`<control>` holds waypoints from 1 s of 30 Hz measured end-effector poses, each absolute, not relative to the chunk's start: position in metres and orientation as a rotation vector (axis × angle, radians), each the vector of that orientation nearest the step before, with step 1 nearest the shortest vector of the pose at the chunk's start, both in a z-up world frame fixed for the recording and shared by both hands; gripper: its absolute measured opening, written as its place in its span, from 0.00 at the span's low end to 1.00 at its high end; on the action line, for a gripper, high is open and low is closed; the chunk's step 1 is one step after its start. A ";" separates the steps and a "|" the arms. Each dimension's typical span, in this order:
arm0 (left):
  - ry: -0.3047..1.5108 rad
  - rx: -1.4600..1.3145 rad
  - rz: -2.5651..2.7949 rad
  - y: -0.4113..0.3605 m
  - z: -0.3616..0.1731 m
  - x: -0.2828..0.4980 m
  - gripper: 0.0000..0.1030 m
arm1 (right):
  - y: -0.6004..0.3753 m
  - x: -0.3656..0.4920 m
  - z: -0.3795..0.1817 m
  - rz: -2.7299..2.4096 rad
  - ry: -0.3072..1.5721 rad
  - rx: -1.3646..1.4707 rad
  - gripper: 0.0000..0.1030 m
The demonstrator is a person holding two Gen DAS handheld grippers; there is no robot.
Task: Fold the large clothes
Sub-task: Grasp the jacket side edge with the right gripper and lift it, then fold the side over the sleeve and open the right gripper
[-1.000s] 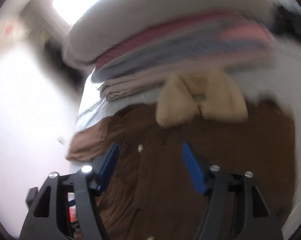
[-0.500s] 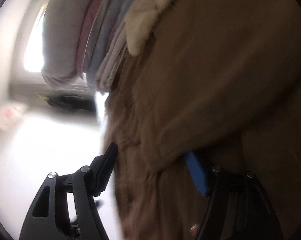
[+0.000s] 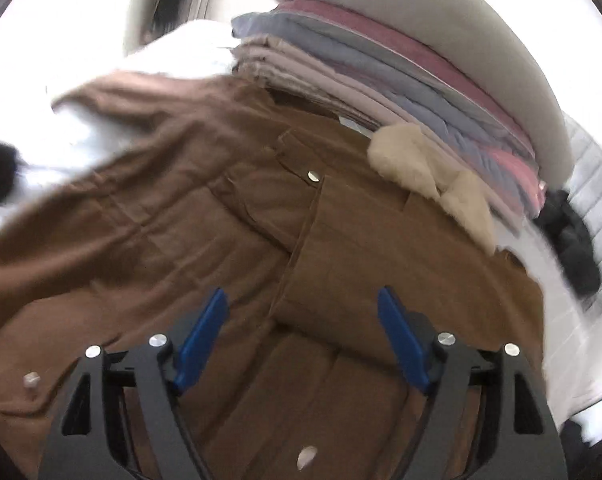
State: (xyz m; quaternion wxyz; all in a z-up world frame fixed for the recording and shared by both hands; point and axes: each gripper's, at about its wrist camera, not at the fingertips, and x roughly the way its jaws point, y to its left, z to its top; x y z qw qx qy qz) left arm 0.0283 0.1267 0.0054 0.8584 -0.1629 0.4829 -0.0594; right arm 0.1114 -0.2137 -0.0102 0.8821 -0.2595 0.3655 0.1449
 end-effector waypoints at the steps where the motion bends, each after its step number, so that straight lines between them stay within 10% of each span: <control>1: 1.012 -0.341 -0.125 0.127 0.006 0.028 0.93 | -0.210 0.119 -0.016 0.288 0.774 -0.552 0.73; 6: 1.004 -0.363 -0.112 0.140 0.008 0.026 0.93 | -0.234 0.171 -0.044 0.267 0.953 -0.453 0.69; 10: 0.991 -0.389 -0.105 0.151 0.011 0.024 0.93 | -0.263 0.179 -0.035 0.310 1.002 -0.241 0.23; 13: 0.990 -0.391 -0.103 0.153 0.011 0.023 0.93 | -0.281 0.185 -0.027 0.319 1.012 -0.084 0.15; 23: 0.990 -0.406 -0.102 0.156 0.011 0.023 0.93 | -0.349 0.181 0.064 0.435 0.632 0.529 0.14; 28: 0.994 -0.406 -0.108 0.155 0.011 0.023 0.93 | -0.291 0.205 0.067 0.369 0.615 0.323 0.14; 30: 1.002 -0.411 -0.110 0.154 0.009 0.025 0.93 | -0.263 0.224 0.035 0.334 0.714 0.240 0.29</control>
